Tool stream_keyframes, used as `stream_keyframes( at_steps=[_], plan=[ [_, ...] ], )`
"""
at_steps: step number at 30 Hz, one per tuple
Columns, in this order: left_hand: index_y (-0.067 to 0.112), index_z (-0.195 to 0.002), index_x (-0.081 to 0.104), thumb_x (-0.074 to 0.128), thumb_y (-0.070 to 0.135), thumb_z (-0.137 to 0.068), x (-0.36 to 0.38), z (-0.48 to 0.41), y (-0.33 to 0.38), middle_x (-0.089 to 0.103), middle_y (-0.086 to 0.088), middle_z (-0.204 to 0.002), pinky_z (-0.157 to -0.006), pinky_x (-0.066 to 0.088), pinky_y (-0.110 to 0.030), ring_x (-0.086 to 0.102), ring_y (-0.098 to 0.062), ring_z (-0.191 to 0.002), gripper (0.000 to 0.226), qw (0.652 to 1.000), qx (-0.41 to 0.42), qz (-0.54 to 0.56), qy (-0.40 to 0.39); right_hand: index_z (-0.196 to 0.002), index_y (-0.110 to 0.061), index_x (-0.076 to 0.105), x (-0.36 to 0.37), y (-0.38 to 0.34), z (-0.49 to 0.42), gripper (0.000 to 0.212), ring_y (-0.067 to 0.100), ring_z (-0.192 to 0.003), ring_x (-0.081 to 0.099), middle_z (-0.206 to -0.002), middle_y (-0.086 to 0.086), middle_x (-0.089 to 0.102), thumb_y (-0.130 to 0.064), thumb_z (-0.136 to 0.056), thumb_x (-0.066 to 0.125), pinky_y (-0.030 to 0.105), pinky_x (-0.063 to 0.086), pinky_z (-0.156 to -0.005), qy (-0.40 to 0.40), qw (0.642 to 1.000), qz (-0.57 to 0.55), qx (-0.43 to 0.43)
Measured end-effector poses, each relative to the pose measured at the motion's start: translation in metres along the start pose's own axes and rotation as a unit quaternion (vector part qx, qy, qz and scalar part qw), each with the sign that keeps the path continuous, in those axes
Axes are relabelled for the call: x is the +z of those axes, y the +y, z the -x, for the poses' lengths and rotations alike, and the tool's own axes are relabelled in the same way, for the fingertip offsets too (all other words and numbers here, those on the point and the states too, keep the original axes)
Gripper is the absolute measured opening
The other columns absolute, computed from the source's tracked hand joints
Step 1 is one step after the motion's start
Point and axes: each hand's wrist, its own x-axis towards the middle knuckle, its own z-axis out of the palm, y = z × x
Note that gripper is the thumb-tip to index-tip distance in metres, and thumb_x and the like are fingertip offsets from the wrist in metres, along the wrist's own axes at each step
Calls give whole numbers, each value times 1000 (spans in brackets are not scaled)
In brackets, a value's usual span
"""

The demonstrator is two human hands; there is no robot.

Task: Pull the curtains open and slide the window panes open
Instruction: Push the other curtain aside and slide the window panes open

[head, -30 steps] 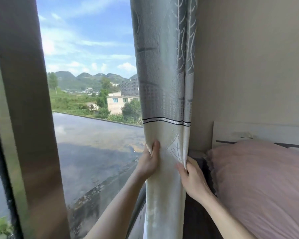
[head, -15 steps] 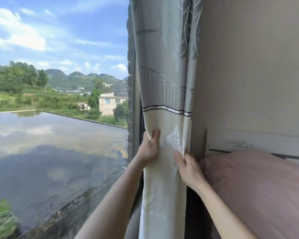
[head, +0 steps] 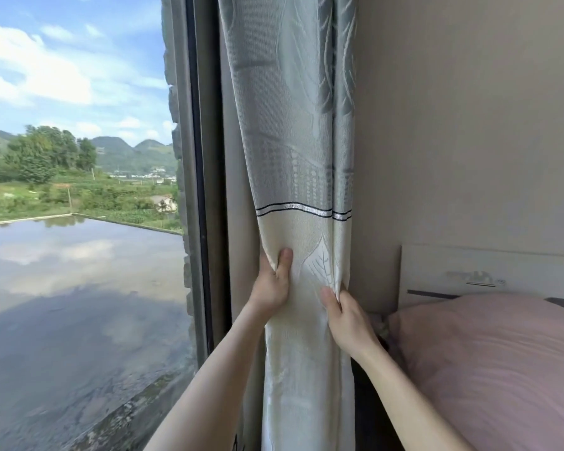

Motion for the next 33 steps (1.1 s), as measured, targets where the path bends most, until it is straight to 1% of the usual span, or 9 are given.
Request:
stream_keyframes(
  at_steps=[2,6,13,18,20,23,26,28,33],
  plan=[
    [18,-152,28,39,56,-96,15,-30,-16,49,4,-146,-113,29,-24,42,-9,-136,69,1000,19,-1,10,-134,-19,56,3,16,-33,50,12,-125,51,-133,-1,58,-52,-101,37,23,35,-101,4,1000,-11,-7],
    [15,-153,25,40,49,-100,41,-84,-47,45,2,-150,-118,26,-28,39,-8,-138,65,1000,20,6,17,-131,-18,58,5,43,-90,46,15,-122,52,-130,3,57,-49,-102,39,22,35,-98,17,1000,8,7],
    [16,-148,33,39,48,-100,84,-170,-93,49,2,-143,-98,30,-14,46,-6,-123,58,1000,2,3,18,-135,-12,54,10,91,-183,48,20,-126,50,-129,7,55,-44,-103,39,23,33,-101,15,1000,7,15],
    [13,-145,38,39,50,-100,116,-236,-120,54,-3,-140,-105,36,-24,51,-14,-125,58,1000,-2,10,14,-142,-17,48,4,127,-253,50,18,-126,46,-125,2,48,-46,-103,36,19,28,-96,-2,1000,-1,3],
    [14,-144,40,39,52,-99,135,-266,-132,55,-2,-139,-110,38,-32,52,-17,-127,59,1000,-7,6,9,-144,-16,46,-2,145,-288,52,19,-129,45,-131,3,48,-46,-104,35,19,27,-97,-10,1000,-6,-5],
    [16,-141,42,39,53,-99,160,-302,-150,57,-1,-134,-101,38,-26,54,-15,-119,56,999,-23,1,31,-150,-15,39,-9,168,-334,52,17,-139,37,-147,2,42,-42,-105,35,15,24,-103,-17,1000,-15,-18],
    [14,-143,41,38,54,-99,186,-339,-165,57,-1,-135,-99,37,-24,53,-15,-120,59,999,-33,-8,36,-153,-15,34,-16,190,-379,53,16,-146,27,-158,4,31,-39,-105,35,28,22,-118,-20,999,-6,-42],
    [14,-143,41,38,53,-99,204,-363,-180,56,-2,-136,-98,37,-24,53,-14,-119,59,998,-35,-10,46,-153,-15,32,-20,210,-409,56,18,-147,25,-160,4,30,-42,-105,34,38,23,-120,-40,999,-11,-28],
    [16,-144,41,36,58,-98,235,-410,-207,56,0,-138,-109,38,-34,52,-17,-124,62,998,-44,-14,32,-149,-13,41,-24,246,-464,56,18,-142,37,-151,2,45,-45,-104,34,36,28,-118,-43,998,-31,-15]
  ],
)
